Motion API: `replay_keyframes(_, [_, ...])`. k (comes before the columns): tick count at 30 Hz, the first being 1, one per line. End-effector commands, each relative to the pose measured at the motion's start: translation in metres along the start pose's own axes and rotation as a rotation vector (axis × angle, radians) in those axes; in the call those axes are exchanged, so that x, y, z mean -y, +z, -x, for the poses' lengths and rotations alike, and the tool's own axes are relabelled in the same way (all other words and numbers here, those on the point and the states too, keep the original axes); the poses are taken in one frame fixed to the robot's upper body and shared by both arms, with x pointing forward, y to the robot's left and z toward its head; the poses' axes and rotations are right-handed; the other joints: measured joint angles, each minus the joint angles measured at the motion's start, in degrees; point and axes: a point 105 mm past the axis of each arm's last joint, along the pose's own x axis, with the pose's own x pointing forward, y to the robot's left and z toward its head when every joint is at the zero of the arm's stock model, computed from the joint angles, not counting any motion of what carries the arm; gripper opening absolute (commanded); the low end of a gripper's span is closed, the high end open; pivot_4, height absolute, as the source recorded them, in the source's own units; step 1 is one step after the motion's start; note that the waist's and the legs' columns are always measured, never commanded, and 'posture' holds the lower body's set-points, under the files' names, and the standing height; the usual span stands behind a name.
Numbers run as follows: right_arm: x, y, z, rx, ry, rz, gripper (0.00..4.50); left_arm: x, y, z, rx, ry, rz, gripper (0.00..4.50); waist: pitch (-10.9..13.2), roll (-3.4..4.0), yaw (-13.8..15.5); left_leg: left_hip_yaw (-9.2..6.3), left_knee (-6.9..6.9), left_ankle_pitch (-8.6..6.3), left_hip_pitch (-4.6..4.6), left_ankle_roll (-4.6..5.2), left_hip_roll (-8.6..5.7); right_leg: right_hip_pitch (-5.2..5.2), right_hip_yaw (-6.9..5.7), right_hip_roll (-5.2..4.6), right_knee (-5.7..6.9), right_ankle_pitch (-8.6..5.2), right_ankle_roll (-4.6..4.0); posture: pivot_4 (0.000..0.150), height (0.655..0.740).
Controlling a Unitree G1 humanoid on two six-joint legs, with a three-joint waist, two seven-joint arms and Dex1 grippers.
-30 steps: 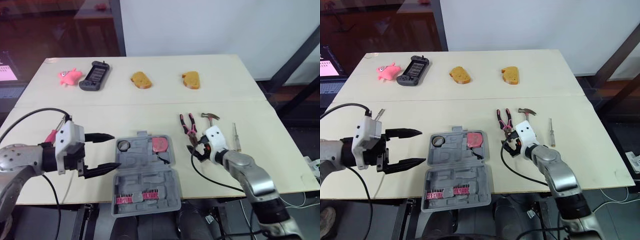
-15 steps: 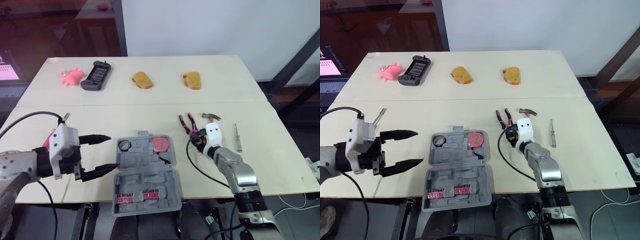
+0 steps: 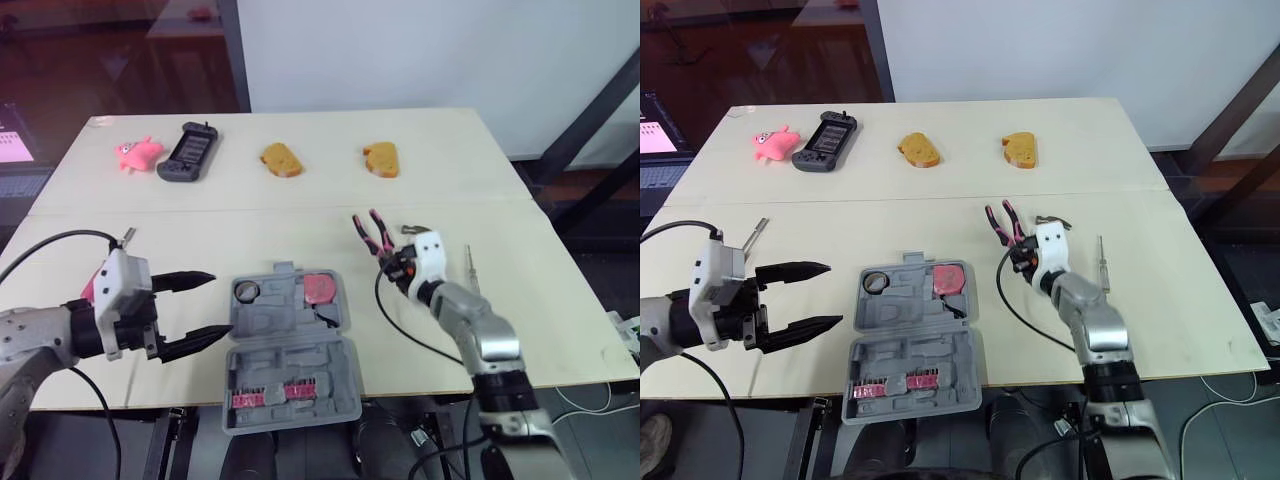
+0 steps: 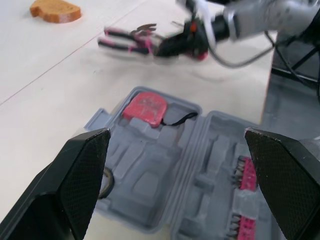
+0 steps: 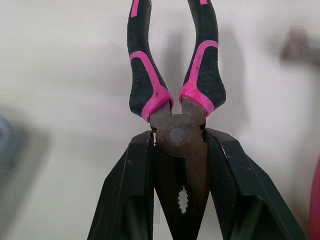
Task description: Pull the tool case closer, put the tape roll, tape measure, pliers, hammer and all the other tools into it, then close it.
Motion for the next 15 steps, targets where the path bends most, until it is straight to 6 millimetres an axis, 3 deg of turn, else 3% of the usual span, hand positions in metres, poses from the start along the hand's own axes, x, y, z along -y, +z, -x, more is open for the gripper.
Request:
replay_keyframes(1, [-0.022,0.055,-0.003,0.064,0.157,0.219,0.97,-0.006,0.004,0.008,0.008,0.044,-0.063,4.50,0.0,0.00,0.0,0.01,-0.01,0.00,0.00,0.00,0.00,-0.02,0.00,0.00,0.00,0.00,0.00,0.150,0.7400])
replay_keyframes(4, [-0.047,0.072,-0.003,-0.029,0.386,0.416,0.97,-0.008,-0.004,0.011,-0.023,0.058,-0.078,4.50,0.0,0.01,-0.2,0.00,-0.07,0.00,0.00,0.00,0.00,-0.04,-0.01,0.01,0.00,-0.01,-0.01,0.150,0.7400])
replay_keyframes(10, [-0.085,0.089,0.020,-0.229,0.811,0.727,0.97,-0.016,-0.016,0.031,-0.075,0.128,-0.090,4.50,0.1,0.03,-0.4,0.01,-0.08,0.00,-0.05,0.01,0.01,-0.09,-0.05,-0.02,-0.02,-0.01,0.00,0.150,0.7400])
replay_keyframes(15, [-0.113,0.080,0.030,-0.371,0.990,0.827,0.97,-0.011,-0.031,0.055,-0.124,0.196,-0.054,4.50,0.1,0.01,-0.9,0.01,-0.06,0.00,-0.06,0.01,0.01,-0.11,-0.05,-0.04,-0.02,-0.08,-0.13,0.150,0.7400])
